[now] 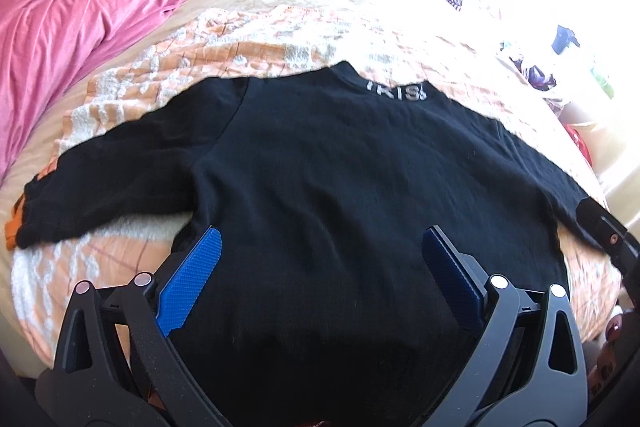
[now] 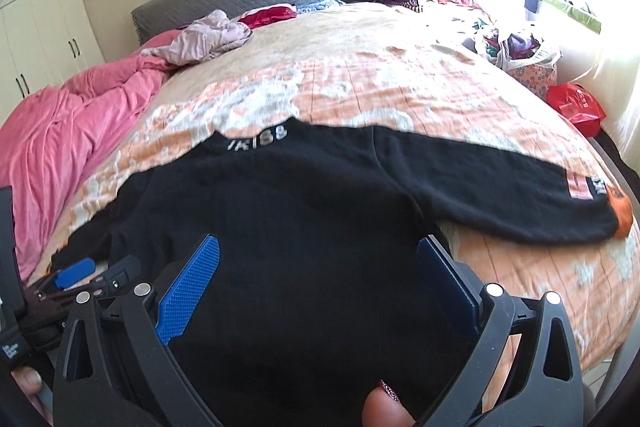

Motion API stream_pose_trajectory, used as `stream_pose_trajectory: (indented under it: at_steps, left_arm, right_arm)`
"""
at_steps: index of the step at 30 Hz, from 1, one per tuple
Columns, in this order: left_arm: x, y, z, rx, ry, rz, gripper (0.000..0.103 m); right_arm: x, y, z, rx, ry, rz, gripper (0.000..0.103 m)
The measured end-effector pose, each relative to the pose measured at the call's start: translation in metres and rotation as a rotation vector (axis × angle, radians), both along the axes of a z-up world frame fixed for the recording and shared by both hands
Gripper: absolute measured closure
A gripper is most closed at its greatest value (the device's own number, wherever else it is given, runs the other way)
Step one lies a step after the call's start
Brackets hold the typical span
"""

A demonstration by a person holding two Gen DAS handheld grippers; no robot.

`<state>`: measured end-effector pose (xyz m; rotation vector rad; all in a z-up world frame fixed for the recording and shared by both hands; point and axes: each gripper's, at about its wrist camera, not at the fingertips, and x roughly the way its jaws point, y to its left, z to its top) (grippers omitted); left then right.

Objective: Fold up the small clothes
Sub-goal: 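Move the right gripper over the black sock with orange cuff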

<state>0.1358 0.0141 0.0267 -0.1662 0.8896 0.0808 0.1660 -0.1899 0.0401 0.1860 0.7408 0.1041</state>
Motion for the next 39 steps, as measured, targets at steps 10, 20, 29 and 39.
stream_pose_trajectory:
  at_steps: [10, 20, 29, 39]
  left_arm:
    - [0.041, -0.005, 0.018, 0.007, -0.029, 0.0, 0.009]
    - [0.075, -0.019, 0.017, -0.01, -0.016, -0.019, 0.009]
    - [0.098, -0.032, 0.003, -0.015, 0.017, -0.037, 0.009]
    - [0.114, -0.055, -0.01, -0.031, 0.033, -0.087, 0.009]
  right_arm:
    - [0.046, -0.023, 0.024, 0.038, -0.044, -0.075, 0.004]
    - [0.062, -0.078, 0.005, 0.07, -0.019, -0.213, 0.004]
    - [0.064, -0.124, -0.012, 0.108, 0.012, -0.328, 0.004]
    - [0.053, -0.176, -0.041, 0.178, 0.055, -0.515, 0.004]
